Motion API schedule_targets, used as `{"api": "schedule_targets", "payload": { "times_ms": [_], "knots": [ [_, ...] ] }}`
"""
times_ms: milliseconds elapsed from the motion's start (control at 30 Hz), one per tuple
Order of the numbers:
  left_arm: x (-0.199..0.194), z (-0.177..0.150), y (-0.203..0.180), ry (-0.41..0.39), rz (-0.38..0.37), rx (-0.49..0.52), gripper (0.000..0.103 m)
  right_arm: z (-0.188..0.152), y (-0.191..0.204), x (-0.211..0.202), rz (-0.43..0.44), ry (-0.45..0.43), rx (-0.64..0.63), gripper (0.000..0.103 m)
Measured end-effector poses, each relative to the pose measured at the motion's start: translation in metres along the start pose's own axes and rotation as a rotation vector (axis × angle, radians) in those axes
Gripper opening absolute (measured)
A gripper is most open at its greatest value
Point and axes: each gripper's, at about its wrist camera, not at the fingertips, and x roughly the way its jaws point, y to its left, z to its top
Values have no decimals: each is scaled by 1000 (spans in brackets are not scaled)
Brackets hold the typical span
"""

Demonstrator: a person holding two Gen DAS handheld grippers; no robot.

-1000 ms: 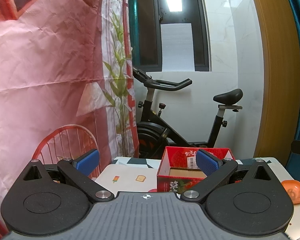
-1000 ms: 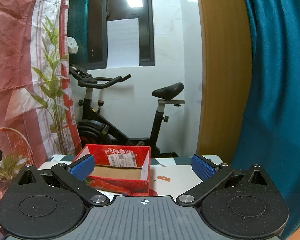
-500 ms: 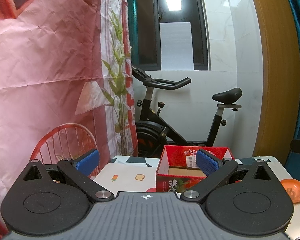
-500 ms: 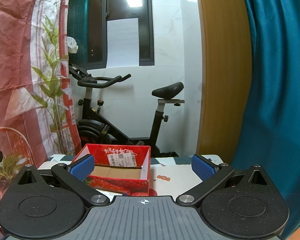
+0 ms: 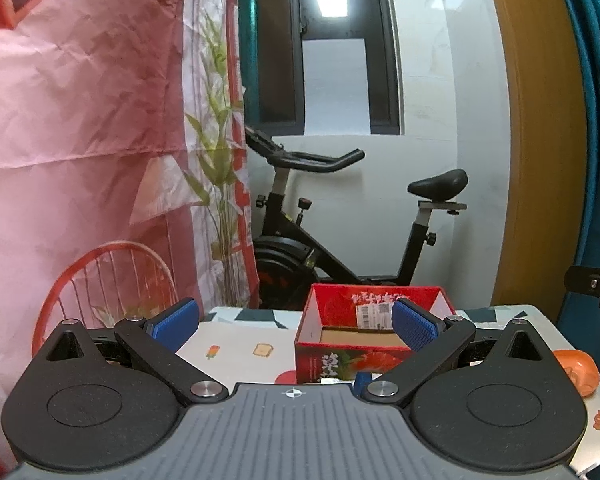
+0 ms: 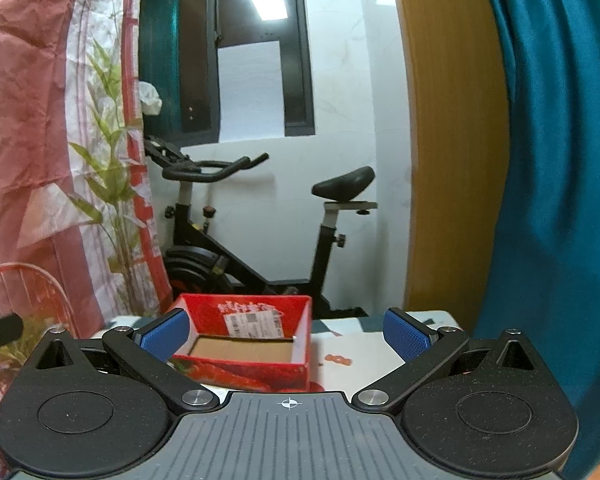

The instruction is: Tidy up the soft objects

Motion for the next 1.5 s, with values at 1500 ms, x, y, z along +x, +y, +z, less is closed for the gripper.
{"api": "schedule_targets", "payload": {
  "times_ms": [1500],
  "knots": [
    [162, -184, 35, 334, -79, -70, 103, -233, -36, 164, 2, 388, 91, 98]
  ]
}}
